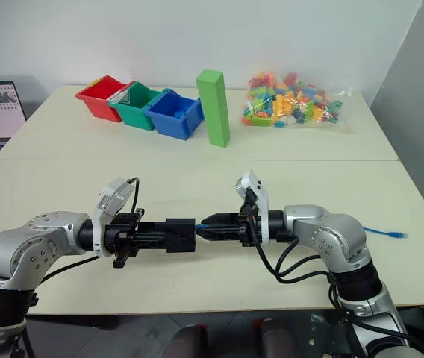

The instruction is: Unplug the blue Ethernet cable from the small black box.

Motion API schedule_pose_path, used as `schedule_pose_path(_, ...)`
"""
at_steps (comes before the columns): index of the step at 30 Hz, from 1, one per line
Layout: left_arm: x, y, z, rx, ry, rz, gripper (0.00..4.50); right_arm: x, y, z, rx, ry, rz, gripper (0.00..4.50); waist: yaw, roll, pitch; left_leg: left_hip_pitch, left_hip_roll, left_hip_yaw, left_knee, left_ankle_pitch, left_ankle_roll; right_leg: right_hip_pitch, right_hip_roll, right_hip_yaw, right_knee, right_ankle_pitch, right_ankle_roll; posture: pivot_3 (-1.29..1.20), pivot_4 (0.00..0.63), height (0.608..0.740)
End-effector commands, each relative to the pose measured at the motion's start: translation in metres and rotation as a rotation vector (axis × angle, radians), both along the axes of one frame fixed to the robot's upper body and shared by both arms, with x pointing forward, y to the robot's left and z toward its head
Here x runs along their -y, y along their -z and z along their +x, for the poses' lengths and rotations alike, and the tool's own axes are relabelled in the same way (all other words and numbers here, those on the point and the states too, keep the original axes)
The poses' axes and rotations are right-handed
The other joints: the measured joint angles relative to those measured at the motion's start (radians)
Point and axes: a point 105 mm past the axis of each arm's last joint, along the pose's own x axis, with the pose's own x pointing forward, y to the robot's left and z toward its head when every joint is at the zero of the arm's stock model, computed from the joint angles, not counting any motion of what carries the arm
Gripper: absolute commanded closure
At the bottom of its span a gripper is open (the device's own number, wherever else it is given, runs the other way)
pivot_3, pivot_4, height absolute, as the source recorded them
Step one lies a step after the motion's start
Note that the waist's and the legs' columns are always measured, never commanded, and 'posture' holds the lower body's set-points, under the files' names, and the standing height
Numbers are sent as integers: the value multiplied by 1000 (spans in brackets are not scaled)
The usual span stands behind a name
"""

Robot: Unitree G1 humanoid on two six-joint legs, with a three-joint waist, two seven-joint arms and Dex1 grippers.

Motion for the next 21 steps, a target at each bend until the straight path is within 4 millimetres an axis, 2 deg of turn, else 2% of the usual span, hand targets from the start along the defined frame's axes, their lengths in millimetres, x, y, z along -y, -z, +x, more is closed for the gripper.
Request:
schedule_pose_path(1, 1, -5, -4, 35, 25, -8, 3702, -2, -11, -4, 40, -37, 18, 3935, 0, 0, 0, 0, 0, 0, 0, 0, 0, 0, 0, 0, 0, 0, 0, 0, 150, 740)
schedule_pose_path(3, 2, -5, -5, 34, 28, -11, 3702, -2, -10, -5, 42, -43, 14, 4406, 0, 0, 0, 0, 0, 0, 0, 0, 0, 0, 0, 0, 0, 0, 0, 0, 150, 740)
schedule_pose_path(13, 0, -5, -9, 38, 41, -12, 3702, 0, -4, -8, 25, -74, -24, 4445, 0, 0, 0, 0, 0, 0, 0, 0, 0, 0, 0, 0, 0, 0, 0, 0, 150, 740)
schedule_pose_path(21, -27, 1, 1, 36, -72, 30, 3703, 34, 10, 3, -4, 13, -96, 4445, 1, 0, 0, 0, 0, 0, 0, 0, 0, 0, 0, 0, -1, 0, 0, 0, 150, 740)
